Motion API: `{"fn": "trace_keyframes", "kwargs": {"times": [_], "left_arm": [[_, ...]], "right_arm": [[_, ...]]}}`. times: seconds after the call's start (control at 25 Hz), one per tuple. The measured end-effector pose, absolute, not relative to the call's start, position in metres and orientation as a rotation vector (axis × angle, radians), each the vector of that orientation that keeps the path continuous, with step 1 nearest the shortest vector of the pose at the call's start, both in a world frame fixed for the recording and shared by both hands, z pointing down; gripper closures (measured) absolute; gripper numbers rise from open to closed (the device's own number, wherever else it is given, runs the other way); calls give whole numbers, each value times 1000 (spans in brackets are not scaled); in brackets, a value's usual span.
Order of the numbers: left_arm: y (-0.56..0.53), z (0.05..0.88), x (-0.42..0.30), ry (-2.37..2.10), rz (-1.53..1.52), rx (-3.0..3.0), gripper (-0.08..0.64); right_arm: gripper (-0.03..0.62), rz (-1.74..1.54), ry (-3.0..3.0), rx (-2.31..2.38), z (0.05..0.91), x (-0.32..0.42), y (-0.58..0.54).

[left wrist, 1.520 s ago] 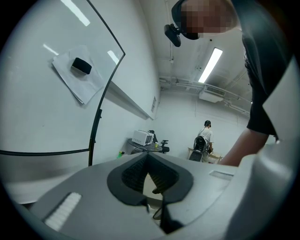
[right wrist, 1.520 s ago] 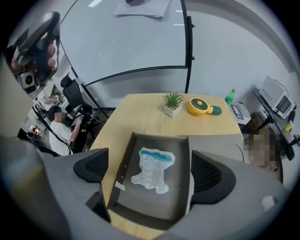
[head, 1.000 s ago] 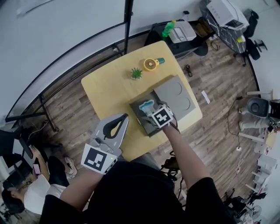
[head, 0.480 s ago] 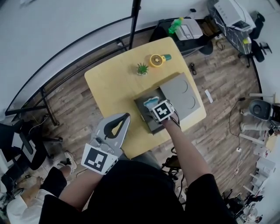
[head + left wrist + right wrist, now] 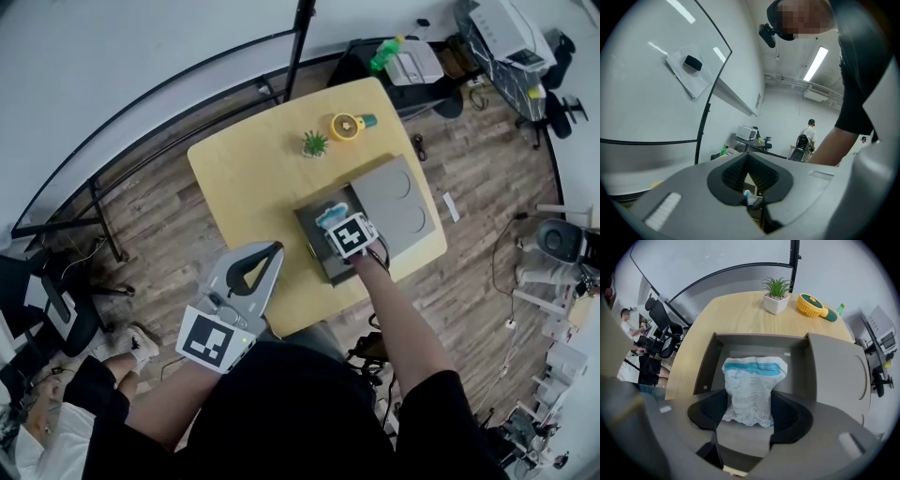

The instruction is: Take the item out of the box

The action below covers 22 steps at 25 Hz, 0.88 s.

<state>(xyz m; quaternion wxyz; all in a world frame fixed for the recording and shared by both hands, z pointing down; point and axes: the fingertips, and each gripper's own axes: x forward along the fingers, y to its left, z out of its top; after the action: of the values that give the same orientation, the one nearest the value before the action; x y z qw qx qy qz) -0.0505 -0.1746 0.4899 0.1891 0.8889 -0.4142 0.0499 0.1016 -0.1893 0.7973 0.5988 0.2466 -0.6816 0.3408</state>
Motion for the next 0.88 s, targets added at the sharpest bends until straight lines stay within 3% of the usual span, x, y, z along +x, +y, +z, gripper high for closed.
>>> {"fn": "trace_keyframes", "kwargs": {"times": [0.4,0.88], "left_arm": [[-172,488,-55,-1166,134,2500,561],[-170,480,-49,-1154,125,2535,561]], "right_arm": [[431,672,-1601,619,793,100,-203],[453,617,-1657,674,756,106,-209]]}}
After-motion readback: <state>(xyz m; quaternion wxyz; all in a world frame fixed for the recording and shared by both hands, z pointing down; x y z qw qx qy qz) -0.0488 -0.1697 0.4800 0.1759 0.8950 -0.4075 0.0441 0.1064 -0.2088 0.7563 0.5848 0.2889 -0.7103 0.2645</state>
